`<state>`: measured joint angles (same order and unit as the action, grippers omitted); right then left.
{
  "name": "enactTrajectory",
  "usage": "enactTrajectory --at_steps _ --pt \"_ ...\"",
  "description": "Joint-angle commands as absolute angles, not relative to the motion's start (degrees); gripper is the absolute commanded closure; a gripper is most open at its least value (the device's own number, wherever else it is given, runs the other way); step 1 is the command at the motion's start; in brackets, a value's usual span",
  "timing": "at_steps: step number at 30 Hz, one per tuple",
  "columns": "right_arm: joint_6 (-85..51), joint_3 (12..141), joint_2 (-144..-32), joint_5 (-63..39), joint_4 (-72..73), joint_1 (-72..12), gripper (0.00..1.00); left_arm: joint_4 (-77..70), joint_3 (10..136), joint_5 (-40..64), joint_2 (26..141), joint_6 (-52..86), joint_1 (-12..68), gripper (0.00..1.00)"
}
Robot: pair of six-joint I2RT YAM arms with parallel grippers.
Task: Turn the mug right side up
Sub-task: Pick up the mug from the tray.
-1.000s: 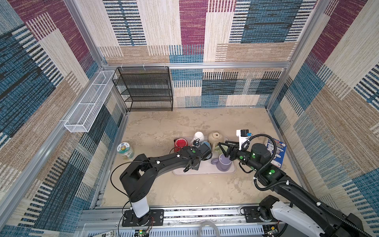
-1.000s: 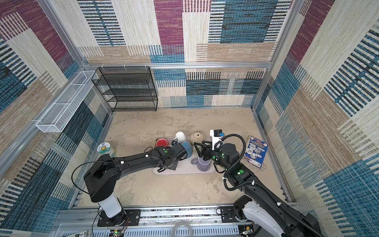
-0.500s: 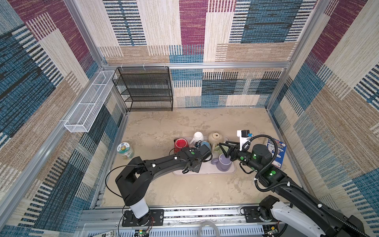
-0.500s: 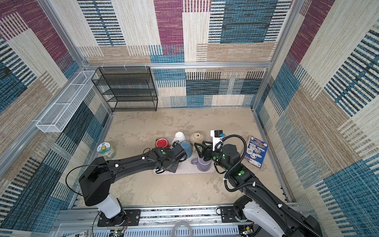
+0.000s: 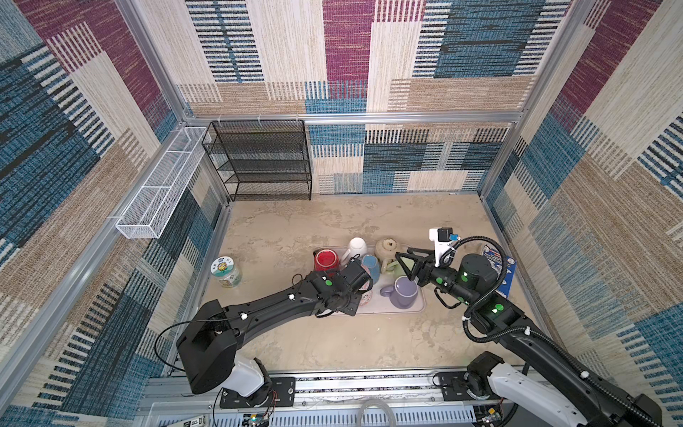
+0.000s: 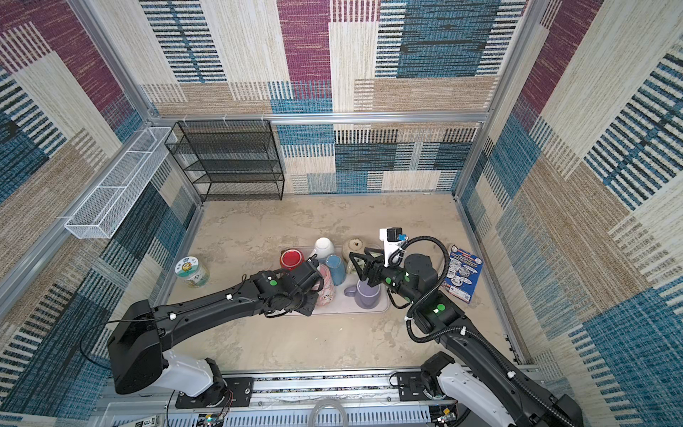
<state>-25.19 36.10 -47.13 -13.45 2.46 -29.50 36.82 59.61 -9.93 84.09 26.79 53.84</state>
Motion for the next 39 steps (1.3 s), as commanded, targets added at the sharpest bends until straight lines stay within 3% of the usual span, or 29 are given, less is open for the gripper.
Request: enactTrajectory --at_steps 1,9,25,39 --pt "-24.2 36.6 -47.1 -15.4 0.2 -27.9 0.36 29.3 58.3 -7.2 81.0 24.6 53.5 1.00" --pt "-25.7 32.0 -45.0 -29.9 4.7 -20.5 0.35 23.5 55.9 0.3 73.2 22.2 50.5 1.00" --pt "-34.5 18.5 -43.2 -53.3 27.0 -20.0 0.31 8.8 52.1 17.2 66.9 25.6 40.8 1.00" --pt "-44.8 16.2 -51.9 -58.1 49.1 -20.0 0.28 -4.3 53.6 26.5 67.0 30.0 35.9 1.00"
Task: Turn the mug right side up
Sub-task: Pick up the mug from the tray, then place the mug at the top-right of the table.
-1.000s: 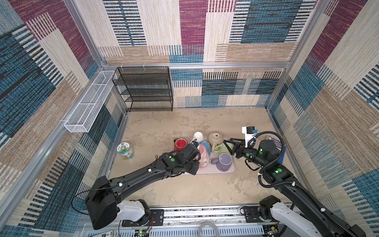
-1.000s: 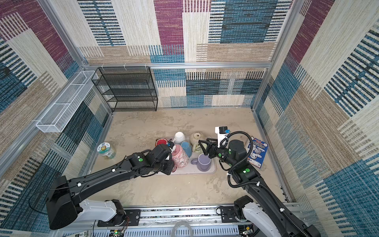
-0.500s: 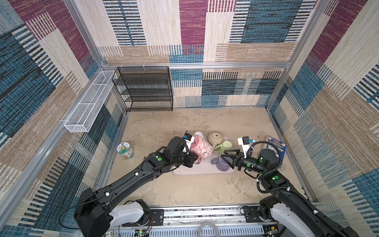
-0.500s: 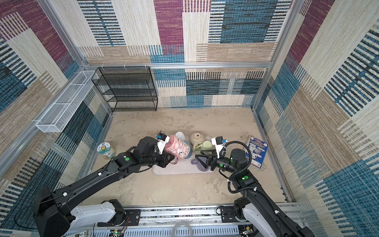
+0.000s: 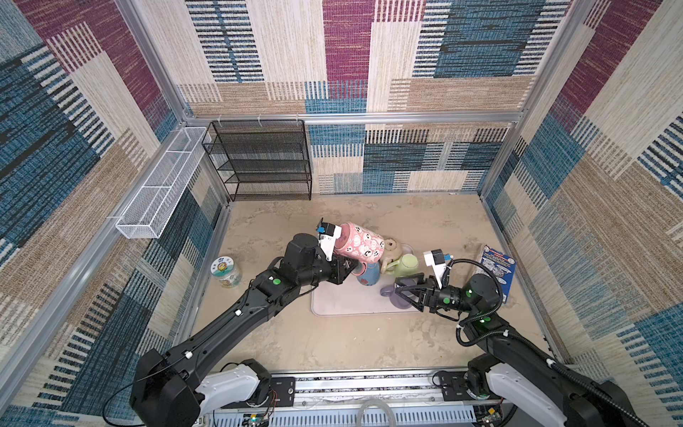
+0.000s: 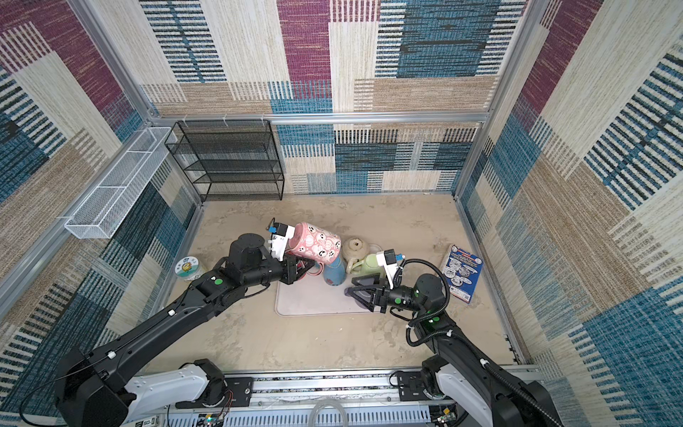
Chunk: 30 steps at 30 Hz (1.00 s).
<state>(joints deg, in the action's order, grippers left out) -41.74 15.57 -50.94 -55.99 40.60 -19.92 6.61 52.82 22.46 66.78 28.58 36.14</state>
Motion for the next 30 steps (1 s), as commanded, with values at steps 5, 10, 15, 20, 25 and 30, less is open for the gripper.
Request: enactTrajectory --at_steps 5,10,15,20,25,30 --pt "-47.4 18.6 -56.8 -58.6 54.7 -20.0 0.28 -8.3 55.0 28.5 68.9 32.0 35.7 1.00" --pt "-51.9 20.5 -62.2 -58.5 63.5 -20.1 0.30 -11.3 57.2 30.0 70.4 33.7 35.3 1.00" --pt "-49.6 24.3 -64.3 -58.0 62.3 -20.1 0.30 -16.2 59.1 32.7 72.7 37.3 34.5 1.00" --pt "-49.5 28.1 -67.8 -57.6 63.2 -20.1 0.32 -19.2 60.4 35.1 74.9 39.0 34.4 1.00" --pt "-50.2 31.7 -72.0 -56.7 64.7 -20.2 0.33 -20.7 61.3 35.6 75.6 39.9 34.4 1.00" --pt "-52.0 34.1 -75.3 -56.1 67.8 -20.2 0.36 -21.7 62.4 36.4 76.5 40.7 34.3 1.00"
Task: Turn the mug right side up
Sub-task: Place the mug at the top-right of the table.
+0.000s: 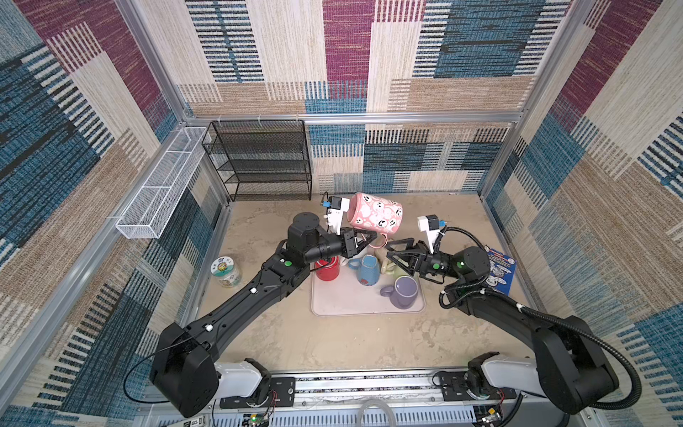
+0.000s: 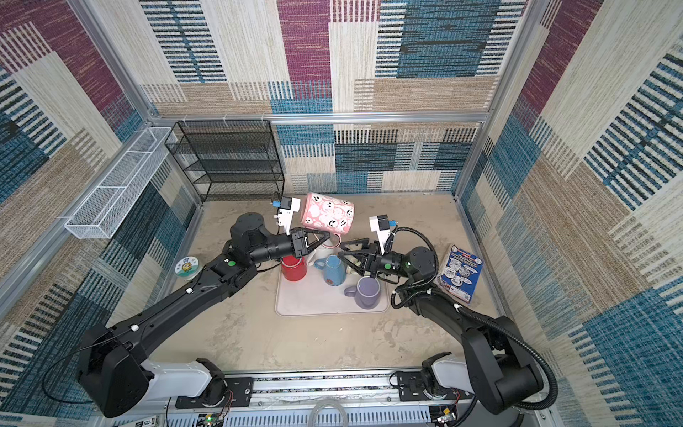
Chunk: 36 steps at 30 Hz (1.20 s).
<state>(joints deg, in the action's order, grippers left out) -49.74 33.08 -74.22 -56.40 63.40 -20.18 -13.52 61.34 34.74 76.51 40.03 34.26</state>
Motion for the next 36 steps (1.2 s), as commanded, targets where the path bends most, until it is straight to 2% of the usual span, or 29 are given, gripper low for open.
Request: enactTrajectory --at_steps 1,14,23,28,31,36 --pt "-52.3 34.5 -75.8 -56.0 68.4 -20.3 0.37 -22.0 62.4 36.6 76.8 40.9 34.3 1.00" --pt "-55.4 39.4 -80.1 -54.4 72.1 -21.1 0.48 -27.1 61.3 37.8 78.7 43.8 34.3 1.00" --pt "-56.2 41.5 -81.3 -53.8 73.4 -21.9 0.62 -29.4 60.1 38.4 79.2 44.7 34.3 1.00" --pt "-56.3 41.8 -81.4 -53.4 73.3 -21.9 0.64 -30.5 59.4 38.6 79.2 45.2 34.3 1.00" --pt "-56.7 41.6 -81.5 -52.4 73.8 -21.8 0.70 -31.0 59.0 38.7 79.2 45.5 34.3 1.00" --pt "-59.0 41.1 -81.9 -50.6 77.1 -22.0 0.74 -32.2 57.9 38.1 78.9 45.8 34.3 1.00"
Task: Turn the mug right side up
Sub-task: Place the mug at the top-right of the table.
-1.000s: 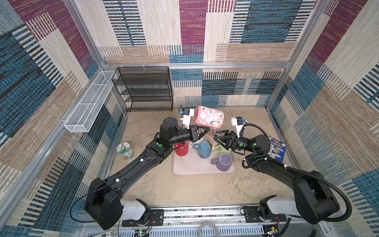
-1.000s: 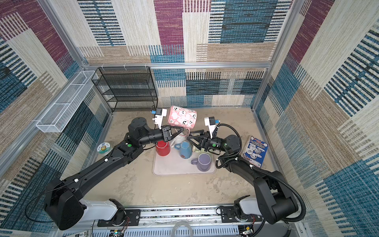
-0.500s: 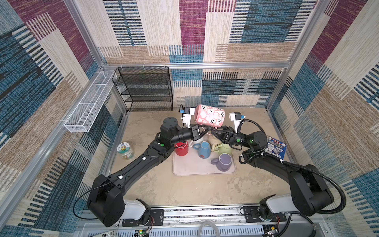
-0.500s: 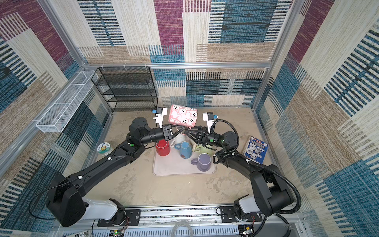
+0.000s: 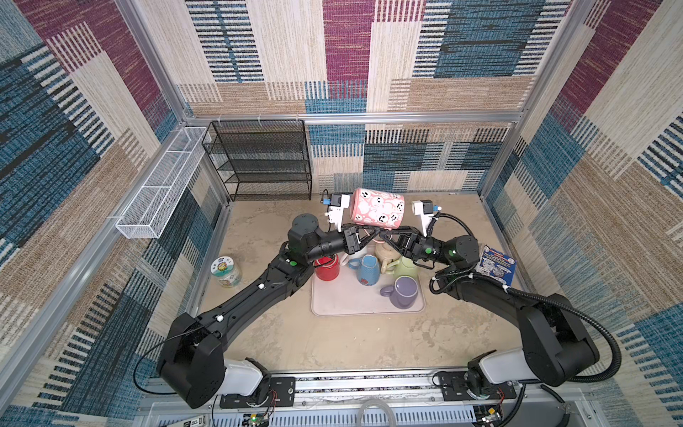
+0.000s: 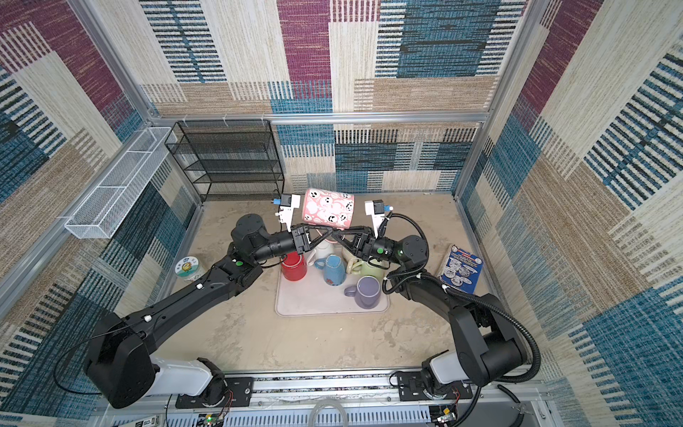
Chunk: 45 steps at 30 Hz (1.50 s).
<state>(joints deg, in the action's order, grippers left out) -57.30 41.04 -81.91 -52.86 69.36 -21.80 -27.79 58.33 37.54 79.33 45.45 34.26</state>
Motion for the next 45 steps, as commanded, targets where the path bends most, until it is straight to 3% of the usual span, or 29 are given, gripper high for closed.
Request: enactTrajectory --at_steps 1,6,10,15,26,45 --pt "-59.1 41.1 -81.8 -50.2 77.4 -21.9 0.75 -32.5 57.8 38.1 79.1 45.9 34.3 1.00" --pt "-60.2 41.3 -81.9 -48.8 79.3 -21.9 0.85 -36.4 56.6 38.3 80.1 47.6 34.3 1.00" --pt "-60.4 41.1 -82.3 -48.6 79.6 -21.9 1.00 -38.1 55.7 38.4 80.9 48.4 34.3 1.00" --pt "-59.8 39.6 -82.1 -48.2 79.7 -21.9 1.00 -40.9 53.9 38.4 81.8 49.1 34.3 1.00" --pt "-58.6 37.9 -81.2 -47.1 79.6 -21.9 1.00 -44.5 48.6 37.0 82.6 49.3 34.3 0.76" --pt "-55.8 37.2 -80.5 -46.4 76.8 -21.9 1.00 -37.5 46.1 33.7 78.7 43.0 34.2 0.62"
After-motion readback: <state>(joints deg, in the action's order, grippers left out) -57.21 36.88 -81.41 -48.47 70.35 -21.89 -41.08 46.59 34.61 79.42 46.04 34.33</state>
